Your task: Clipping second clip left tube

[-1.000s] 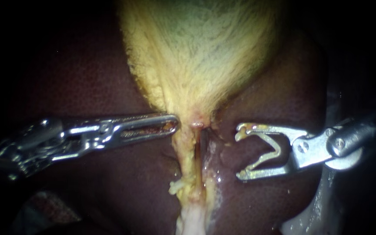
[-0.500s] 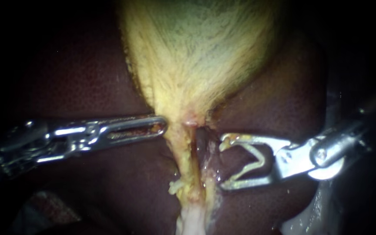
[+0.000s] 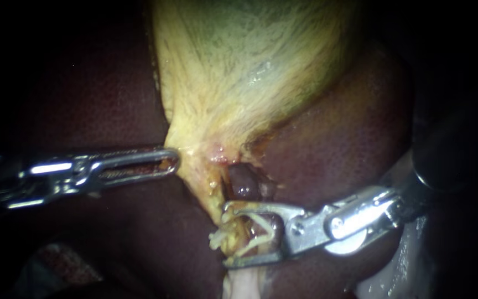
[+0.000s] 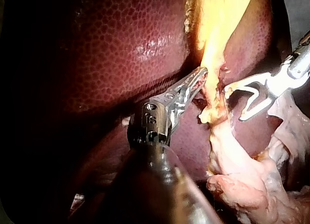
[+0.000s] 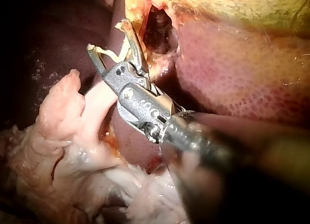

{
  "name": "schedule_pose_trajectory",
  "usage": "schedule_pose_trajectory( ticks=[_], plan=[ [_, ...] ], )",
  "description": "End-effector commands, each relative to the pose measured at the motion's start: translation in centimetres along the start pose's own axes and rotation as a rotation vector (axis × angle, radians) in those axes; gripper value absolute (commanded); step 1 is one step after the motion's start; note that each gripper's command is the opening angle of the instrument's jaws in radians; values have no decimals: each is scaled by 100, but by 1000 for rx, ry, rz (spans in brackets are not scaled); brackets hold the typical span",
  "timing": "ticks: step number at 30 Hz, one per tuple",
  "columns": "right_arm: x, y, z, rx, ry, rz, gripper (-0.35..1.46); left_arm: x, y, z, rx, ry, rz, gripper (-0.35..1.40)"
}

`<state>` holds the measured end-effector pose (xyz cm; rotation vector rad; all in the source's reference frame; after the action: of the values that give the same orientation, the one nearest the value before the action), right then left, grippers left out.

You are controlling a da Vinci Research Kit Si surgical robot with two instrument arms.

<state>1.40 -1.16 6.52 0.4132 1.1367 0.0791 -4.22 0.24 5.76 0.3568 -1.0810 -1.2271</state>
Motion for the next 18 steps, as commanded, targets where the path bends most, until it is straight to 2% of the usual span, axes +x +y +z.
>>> schedule_pose_trajectory(
  ticks=[1,6,9,13,18],
  plan=[
    [-5,2,2,2,-13,2,59,0,-1,0,-1,-1,0,-35],
    [-30,15,9,4,-80,2,57,-2,-1,-2,0,0,-1,-35],
    [-37,23,10,-14,-102,2,57,-2,-1,-3,1,1,-1,-35],
    [-40,30,13,-22,-104,5,57,-3,-1,-3,2,-2,-1,-35],
    [-37,33,25,-28,-105,7,58,-4,-3,-4,1,-2,-2,-35]
  ],
)
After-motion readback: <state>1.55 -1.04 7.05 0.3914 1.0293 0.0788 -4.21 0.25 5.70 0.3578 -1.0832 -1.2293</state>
